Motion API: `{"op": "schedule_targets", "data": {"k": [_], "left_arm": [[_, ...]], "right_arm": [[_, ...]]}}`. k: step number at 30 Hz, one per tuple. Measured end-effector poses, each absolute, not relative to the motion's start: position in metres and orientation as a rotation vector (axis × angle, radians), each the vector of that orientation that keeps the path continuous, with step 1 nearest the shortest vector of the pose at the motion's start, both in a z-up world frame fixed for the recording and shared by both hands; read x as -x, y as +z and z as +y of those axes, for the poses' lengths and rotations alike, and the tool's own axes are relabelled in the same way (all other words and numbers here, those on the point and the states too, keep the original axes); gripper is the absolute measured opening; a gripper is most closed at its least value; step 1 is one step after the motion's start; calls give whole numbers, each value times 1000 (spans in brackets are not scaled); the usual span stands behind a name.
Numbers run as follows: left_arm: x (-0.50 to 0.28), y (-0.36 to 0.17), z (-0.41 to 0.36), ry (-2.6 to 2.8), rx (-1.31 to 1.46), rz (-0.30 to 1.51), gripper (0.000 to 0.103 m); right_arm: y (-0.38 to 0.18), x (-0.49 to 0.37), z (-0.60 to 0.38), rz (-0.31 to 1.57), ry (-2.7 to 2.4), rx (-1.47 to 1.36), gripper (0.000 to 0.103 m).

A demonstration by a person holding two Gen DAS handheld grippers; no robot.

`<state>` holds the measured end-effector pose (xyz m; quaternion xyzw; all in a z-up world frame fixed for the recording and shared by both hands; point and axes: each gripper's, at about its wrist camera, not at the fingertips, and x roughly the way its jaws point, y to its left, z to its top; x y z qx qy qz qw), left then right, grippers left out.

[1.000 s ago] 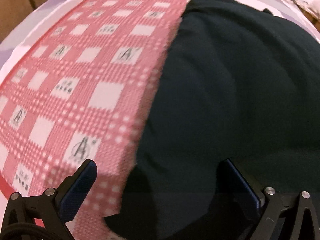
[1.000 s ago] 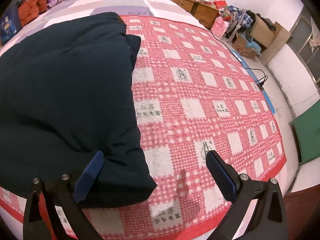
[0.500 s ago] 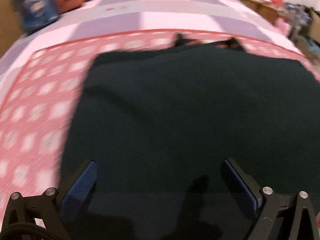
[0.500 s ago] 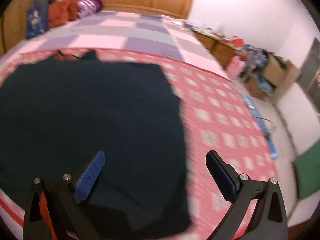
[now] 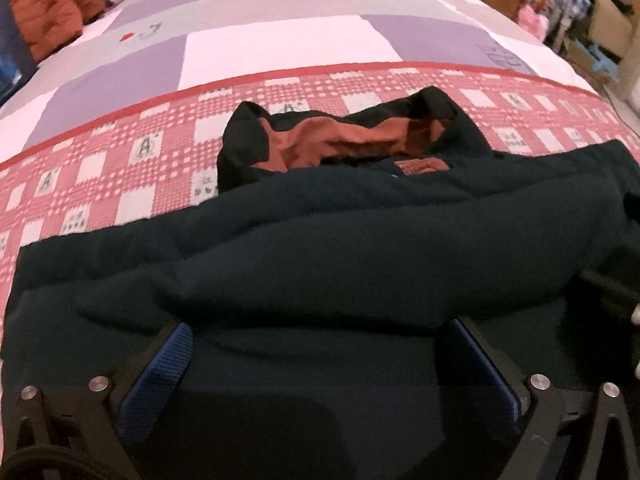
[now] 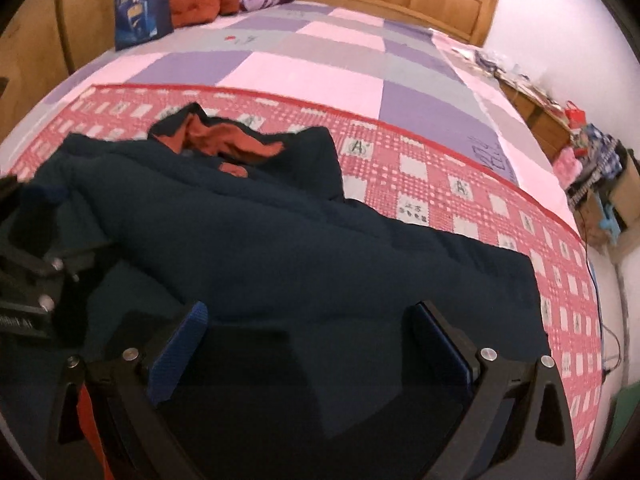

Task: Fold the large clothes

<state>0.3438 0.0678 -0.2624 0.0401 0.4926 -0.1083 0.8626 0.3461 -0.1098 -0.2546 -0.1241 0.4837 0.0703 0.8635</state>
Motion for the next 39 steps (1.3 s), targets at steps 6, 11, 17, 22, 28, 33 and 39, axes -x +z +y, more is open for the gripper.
{"op": "schedule_targets", "data": {"k": [6,11,17,22,28,33,39], "left_arm": [[-360,-272,117,-138,-44,1034,103],[-370,-281,186,34,-11,1071,103],[-370,-288,207,16,-57,1088,103],[-368,-299,212,17,-1,1076,103],[-381,-298,209,21,-11,1139,103],[-361,-279,210,84,-64,1105,103],[-287,-255,235,128,54,1023,103]], "right_arm": [[-261,-356,-180,1021,25,166,103],[-263,-352,-251,1039,-56,54,102],[-267,-347,-299,1052,-166,-17,102],[-275,-336,-339,1078,-243,-124,102],[-283,-342,-337,1079,-272,-44,102],[-278,-343,-340,1083,-294,-34,102],[-266,-314,-353,1042,-327,-136,102]]}}
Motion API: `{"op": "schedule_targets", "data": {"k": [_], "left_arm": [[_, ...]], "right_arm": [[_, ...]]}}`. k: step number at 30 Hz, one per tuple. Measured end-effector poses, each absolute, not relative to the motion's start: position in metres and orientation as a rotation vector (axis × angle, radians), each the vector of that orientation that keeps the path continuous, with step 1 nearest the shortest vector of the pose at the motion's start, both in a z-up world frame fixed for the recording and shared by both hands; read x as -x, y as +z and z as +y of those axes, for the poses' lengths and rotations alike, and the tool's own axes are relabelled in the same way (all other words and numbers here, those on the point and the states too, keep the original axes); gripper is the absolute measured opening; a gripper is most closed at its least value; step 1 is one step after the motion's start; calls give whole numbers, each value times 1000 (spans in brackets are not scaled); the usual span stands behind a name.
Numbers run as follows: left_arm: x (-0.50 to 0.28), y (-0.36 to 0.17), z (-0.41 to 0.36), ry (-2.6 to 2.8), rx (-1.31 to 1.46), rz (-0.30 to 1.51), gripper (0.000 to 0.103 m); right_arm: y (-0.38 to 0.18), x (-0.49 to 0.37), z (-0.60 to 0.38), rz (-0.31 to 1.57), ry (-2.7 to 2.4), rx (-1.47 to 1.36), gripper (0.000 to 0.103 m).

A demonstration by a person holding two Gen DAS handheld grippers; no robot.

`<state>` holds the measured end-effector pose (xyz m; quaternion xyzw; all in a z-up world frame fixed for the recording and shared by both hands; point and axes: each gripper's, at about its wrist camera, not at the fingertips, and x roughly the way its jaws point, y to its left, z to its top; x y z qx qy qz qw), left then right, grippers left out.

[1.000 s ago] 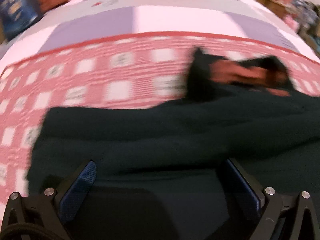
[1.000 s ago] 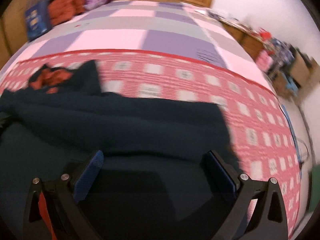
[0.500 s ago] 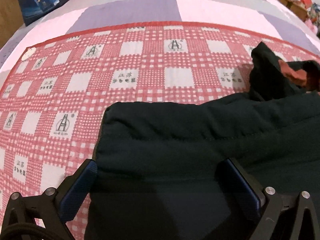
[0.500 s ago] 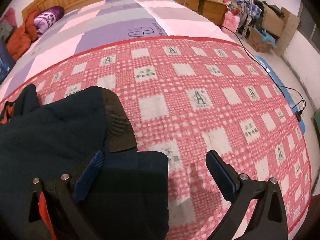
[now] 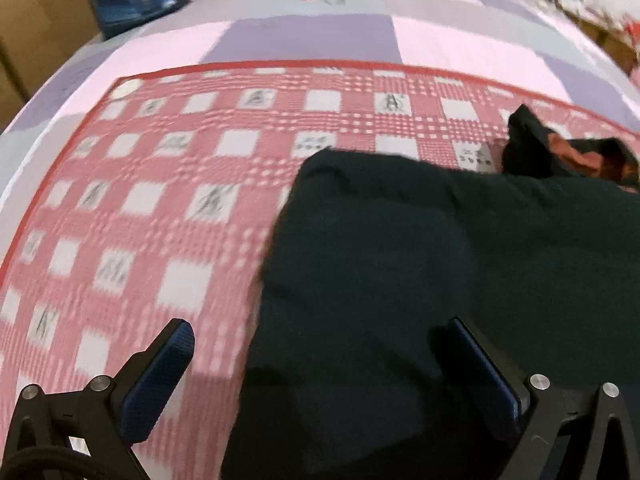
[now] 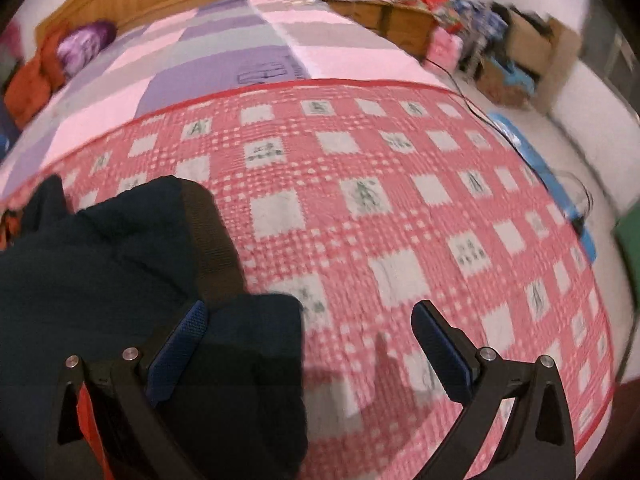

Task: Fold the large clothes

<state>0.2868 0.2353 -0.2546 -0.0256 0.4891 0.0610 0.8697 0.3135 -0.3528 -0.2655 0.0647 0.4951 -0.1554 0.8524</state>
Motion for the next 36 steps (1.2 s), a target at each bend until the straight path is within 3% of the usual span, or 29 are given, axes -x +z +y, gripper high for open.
{"op": "schedule_targets", "data": {"k": [3,11,15,19,27,29,31,36], "left_arm": [[-252,-252,224,112,25,1022,103],[-198,-259,172,26,20,1059,103],[-187,-257,167,25,64,1063,103],[-183,-256,162,19,48,1062,103],[-177,-256,146,8,30,1067,103],[-178,-256,144,8,35,1068,103],[-179,-256,143,8,40,1067,103],[-185,-256,138,7,44,1066,103]], "right_arm": [[-244,-277,-350,959,-339,-187,102],[-230,-219,-238,910,-78,58,102],[-231,-233,-278,915,-141,-148,102],[-232,-271,-317,966,-148,-170,102],[-267,-330,-333,1152,-43,-356,68],[-265,-327,-334,1129,-74,-338,21],[-252,-312,-343,1044,-128,-335,0],[-232,-295,-337,988,-79,-255,0]]}}
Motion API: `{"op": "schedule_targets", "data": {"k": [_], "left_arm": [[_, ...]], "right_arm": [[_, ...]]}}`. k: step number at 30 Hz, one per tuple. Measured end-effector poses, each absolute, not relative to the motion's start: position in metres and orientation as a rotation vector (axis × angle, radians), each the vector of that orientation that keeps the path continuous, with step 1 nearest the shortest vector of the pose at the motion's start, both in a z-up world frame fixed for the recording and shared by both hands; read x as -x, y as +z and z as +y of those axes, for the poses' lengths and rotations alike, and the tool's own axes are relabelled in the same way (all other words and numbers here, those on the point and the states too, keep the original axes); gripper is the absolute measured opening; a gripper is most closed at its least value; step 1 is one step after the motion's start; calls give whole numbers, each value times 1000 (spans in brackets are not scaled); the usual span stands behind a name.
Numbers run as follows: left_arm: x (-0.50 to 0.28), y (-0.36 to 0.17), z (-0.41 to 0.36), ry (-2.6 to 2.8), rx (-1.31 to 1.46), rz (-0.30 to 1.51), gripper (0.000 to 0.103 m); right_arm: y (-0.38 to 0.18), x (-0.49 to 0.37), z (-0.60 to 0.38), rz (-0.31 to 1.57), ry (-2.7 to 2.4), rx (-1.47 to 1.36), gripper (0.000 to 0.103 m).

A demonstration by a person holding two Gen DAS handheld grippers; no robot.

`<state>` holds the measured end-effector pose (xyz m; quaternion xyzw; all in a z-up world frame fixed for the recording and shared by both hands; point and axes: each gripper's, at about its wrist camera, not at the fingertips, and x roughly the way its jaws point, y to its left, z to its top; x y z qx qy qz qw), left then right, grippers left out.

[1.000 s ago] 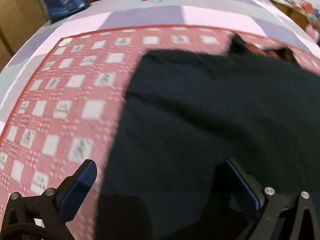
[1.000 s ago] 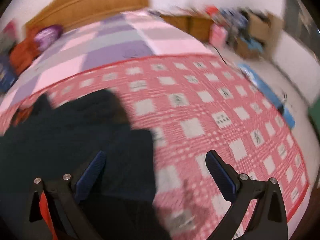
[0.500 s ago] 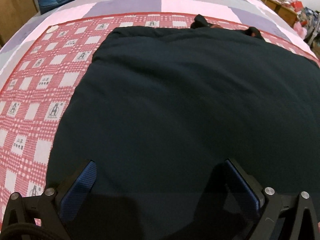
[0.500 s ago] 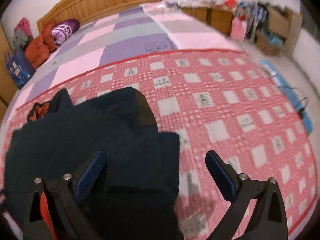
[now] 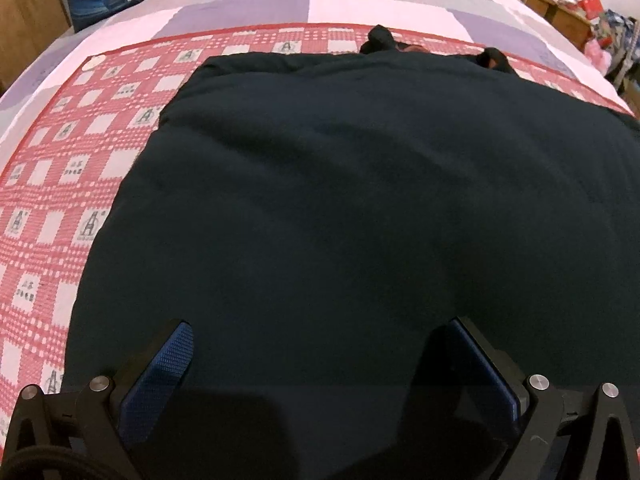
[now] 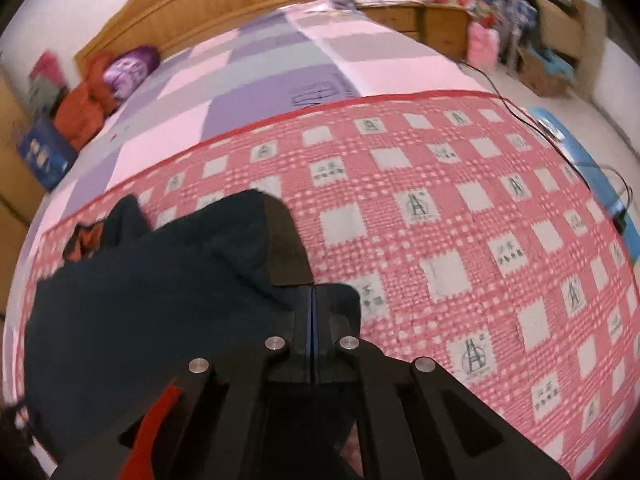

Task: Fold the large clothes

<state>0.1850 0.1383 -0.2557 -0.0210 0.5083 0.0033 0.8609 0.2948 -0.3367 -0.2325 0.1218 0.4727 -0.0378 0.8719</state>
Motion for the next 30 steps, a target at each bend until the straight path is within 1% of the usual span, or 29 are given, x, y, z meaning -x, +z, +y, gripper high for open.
{"op": "schedule_targets", "data": {"k": [2,4,6,7,8,9,10,11,14,21,22,23,24,25,26,28,30], "left_arm": [[-186,-255,137,-1,42,1063,103],[-188,-254,133,-8,32,1062,103],[-190,-252,130,-18,22,1057,103],[-191,-251,129,-20,20,1057,103],[-192,-251,127,-22,16,1056,103],[-192,-250,126,-22,16,1055,103],[-193,-250,125,-22,17,1055,103],[-193,-250,124,-21,20,1055,103],[-191,-250,122,-15,25,1054,103],[-191,-249,119,-5,19,1056,103],[-191,-250,119,-4,19,1057,103],[-191,-250,119,-2,20,1056,103],[-192,-250,119,-1,21,1055,103],[-193,-250,119,1,22,1055,103],[-193,-250,118,1,23,1054,103],[-195,-249,117,-2,26,1051,103],[-197,-247,115,-11,26,1042,103]], "right_arm": [[-232,-293,-348,977,-63,-301,0],[-236,-298,-355,1010,-31,-346,2],[-238,-305,-351,1048,0,-327,6],[-237,-308,-349,1050,17,-302,18],[-235,-308,-346,1049,32,-287,45],[-233,-311,-345,1052,54,-275,63],[-232,-314,-345,1050,62,-275,88],[-232,-316,-346,1044,68,-278,89],[-235,-330,-347,1062,107,-288,89],[-275,-380,-341,1222,155,-368,89],[-279,-381,-340,1227,165,-406,75],[-278,-381,-340,1212,185,-433,38],[-273,-379,-338,1182,179,-425,26],[-264,-373,-333,1131,189,-393,19],[-256,-367,-327,1104,193,-337,15],[-245,-357,-326,1064,189,-290,12],[-240,-349,-343,1025,160,-313,11]]}}
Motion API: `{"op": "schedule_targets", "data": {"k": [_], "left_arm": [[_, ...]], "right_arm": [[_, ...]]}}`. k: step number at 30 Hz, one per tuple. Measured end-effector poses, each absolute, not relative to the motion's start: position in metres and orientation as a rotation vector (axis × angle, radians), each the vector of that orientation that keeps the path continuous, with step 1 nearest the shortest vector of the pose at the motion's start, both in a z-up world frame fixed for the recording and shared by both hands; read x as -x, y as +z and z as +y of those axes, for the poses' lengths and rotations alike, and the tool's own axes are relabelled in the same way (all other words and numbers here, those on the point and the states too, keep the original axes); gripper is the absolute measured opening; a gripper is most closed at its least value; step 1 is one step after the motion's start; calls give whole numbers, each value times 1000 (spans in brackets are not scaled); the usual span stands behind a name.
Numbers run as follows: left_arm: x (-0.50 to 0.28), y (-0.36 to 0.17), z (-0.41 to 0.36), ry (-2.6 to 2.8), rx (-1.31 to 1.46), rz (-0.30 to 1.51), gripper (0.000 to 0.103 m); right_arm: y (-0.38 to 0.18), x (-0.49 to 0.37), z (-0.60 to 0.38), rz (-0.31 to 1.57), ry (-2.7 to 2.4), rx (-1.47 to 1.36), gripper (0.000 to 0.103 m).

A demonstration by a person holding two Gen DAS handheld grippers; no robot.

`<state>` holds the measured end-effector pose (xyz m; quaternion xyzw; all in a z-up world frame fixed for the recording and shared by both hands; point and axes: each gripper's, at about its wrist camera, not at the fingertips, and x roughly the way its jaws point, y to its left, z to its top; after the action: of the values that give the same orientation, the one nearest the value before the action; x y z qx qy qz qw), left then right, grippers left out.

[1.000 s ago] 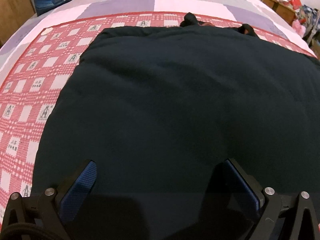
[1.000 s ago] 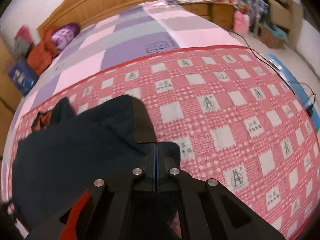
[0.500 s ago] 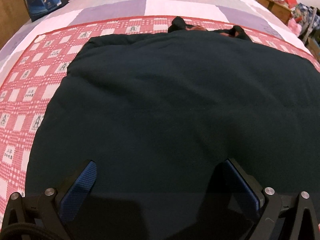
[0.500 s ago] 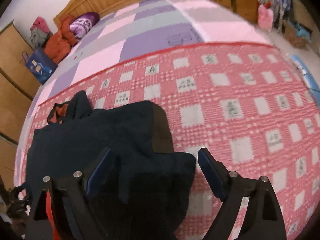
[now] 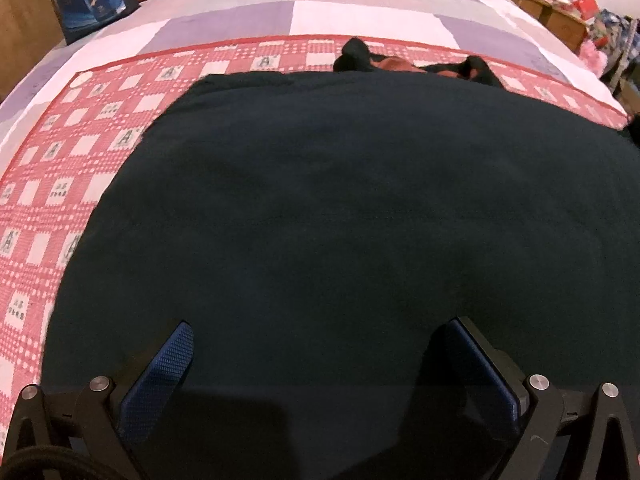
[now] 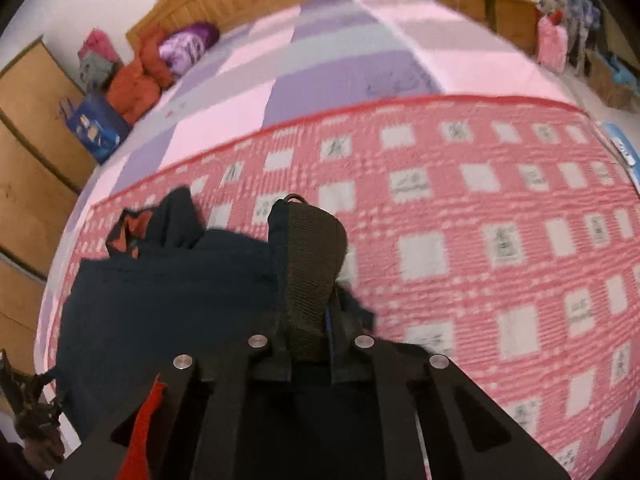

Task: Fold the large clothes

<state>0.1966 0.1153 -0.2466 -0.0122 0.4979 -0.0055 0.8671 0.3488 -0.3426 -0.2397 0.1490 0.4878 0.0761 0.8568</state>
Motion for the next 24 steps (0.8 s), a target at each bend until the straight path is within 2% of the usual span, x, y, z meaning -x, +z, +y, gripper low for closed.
{"op": "schedule_targets", "data": {"k": [9,11,12,13,14,19,24], "left_arm": [[-199,-245,117,-27,2,1033,103],[-199,-245,120,-17,5,1030,103],[-200,-245,122,-13,8,1030,103],[-200,-245,125,-6,13,1032,103],[-201,-246,127,1,18,1035,103],[-206,-252,137,16,21,1045,103],[-204,-255,154,23,29,1082,103]], "right_arm": [[-249,-343,-344,1058,60,-287,14],[-242,-339,-351,1044,30,-308,34],[-233,-332,-355,1022,-47,-270,38],[-225,-325,-355,995,-100,-225,48],[-217,-317,-355,969,-137,-189,51],[-185,-263,-294,859,-58,-25,51],[-221,-223,-218,964,108,101,51]]}}
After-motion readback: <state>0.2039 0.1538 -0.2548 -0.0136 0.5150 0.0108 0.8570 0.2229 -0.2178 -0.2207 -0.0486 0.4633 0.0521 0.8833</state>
